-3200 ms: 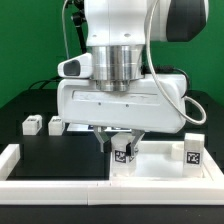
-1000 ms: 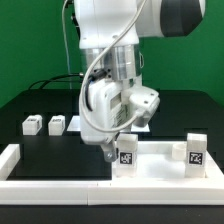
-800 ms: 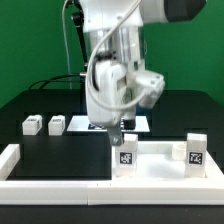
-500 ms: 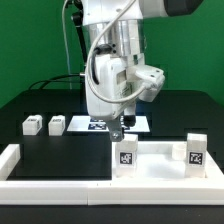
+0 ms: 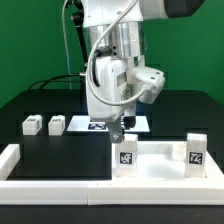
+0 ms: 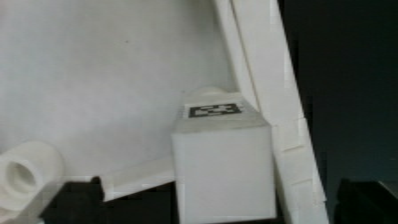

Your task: Assemble square table

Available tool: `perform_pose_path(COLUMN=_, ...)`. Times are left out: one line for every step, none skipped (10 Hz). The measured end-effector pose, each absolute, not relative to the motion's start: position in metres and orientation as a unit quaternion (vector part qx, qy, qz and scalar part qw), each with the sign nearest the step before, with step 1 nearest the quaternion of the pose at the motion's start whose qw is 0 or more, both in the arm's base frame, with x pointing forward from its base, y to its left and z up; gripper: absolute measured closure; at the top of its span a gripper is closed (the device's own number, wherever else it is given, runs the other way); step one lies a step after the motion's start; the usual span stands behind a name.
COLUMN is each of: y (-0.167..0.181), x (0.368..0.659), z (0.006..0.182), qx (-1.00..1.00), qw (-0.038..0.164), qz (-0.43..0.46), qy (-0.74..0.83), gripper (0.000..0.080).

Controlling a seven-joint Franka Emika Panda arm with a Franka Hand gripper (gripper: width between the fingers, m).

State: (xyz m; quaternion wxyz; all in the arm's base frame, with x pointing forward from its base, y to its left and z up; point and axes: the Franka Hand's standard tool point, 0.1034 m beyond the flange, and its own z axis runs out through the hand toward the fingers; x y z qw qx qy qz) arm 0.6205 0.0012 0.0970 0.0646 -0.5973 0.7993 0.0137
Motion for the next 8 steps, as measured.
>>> perform_pose_path(y=0.001, x=0.62, z=0.097, qx=-0.597, qw=0.064, qz=0.014, qy=0.799, gripper=0.0151)
perform_pose_path(y=0.001, x=0.62, z=0.097, qx=-0.603, qw=0.064, qz=0.013, qy=0.795, gripper=0.0151)
perform_pose_path(y=0.001, x=0.62, z=0.097, qx=-0.619, qw=0.065, qz=0.012, qy=0.782, gripper=0.0151)
perform_pose_path(y=0.002, x=0.619, z=0.096, qx=-0.637, qw=0.064, qz=0.012, qy=0.768, gripper=0.0151)
perform_pose_path(y=0.004, x=0.618, z=0.096, qx=-0.694, qw=0.064, qz=0.006, qy=0.717, gripper=0.0151)
perform_pose_path(y=0.007, x=0.617, z=0.098, qx=-0.758, qw=0.065, qz=0.002, qy=0.649, gripper=0.0151)
perform_pose_path(y=0.013, x=0.615, z=0.099, qx=-0.794, qw=0.061, qz=-0.001, qy=0.605, gripper=0.0151)
perform_pose_path(y=0.014, x=0.616, z=0.099, qx=-0.806, qw=0.062, qz=-0.01, qy=0.588, gripper=0.0151)
